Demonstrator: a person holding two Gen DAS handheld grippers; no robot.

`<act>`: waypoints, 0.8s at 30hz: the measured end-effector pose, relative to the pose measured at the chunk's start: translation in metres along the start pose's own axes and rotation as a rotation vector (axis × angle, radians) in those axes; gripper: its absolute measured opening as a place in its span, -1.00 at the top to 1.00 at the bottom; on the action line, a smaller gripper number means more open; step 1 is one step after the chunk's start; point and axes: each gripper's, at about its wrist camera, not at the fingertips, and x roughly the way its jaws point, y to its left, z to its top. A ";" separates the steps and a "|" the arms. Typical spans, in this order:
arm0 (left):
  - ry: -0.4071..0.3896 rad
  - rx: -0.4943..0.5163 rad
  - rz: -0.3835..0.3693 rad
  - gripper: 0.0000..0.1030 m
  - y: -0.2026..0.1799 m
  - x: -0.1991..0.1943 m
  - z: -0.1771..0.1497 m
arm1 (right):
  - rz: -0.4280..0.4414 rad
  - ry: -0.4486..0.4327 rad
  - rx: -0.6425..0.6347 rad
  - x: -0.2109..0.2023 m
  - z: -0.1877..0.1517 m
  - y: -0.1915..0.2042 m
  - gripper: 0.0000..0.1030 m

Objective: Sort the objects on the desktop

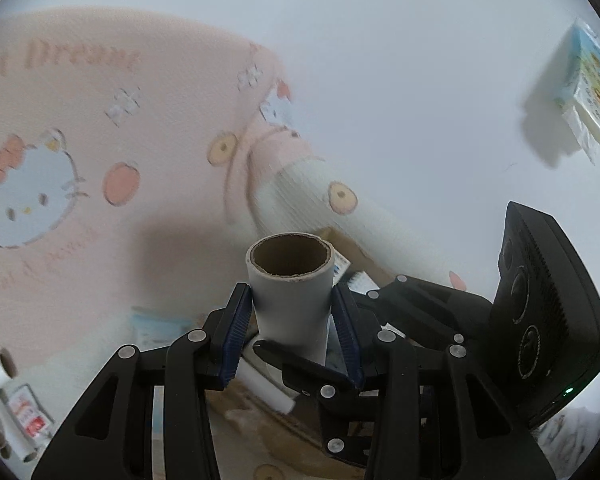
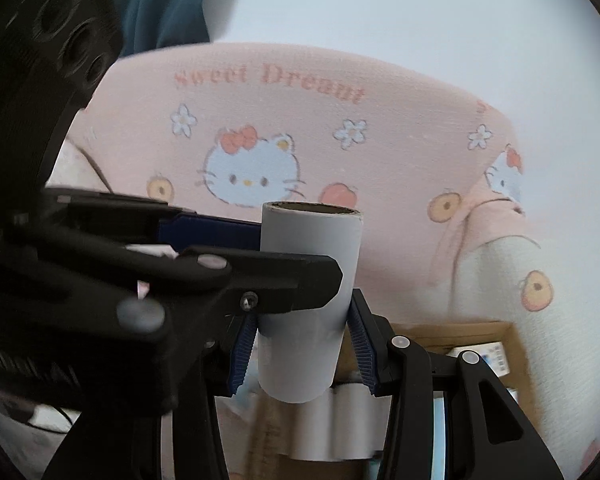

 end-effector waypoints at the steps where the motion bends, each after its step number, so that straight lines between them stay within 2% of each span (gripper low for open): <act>1: 0.022 -0.013 -0.015 0.11 0.001 0.010 0.001 | -0.002 0.010 0.002 0.002 -0.004 -0.006 0.20; 8: 0.141 -0.074 -0.076 0.11 0.003 0.061 -0.001 | -0.016 0.115 0.030 0.020 -0.028 -0.039 0.20; 20: 0.285 -0.117 -0.071 0.12 0.011 0.115 -0.009 | 0.084 0.261 0.147 0.054 -0.054 -0.081 0.20; 24: 0.322 -0.136 -0.081 0.12 0.017 0.130 -0.013 | 0.078 0.312 0.136 0.065 -0.061 -0.085 0.20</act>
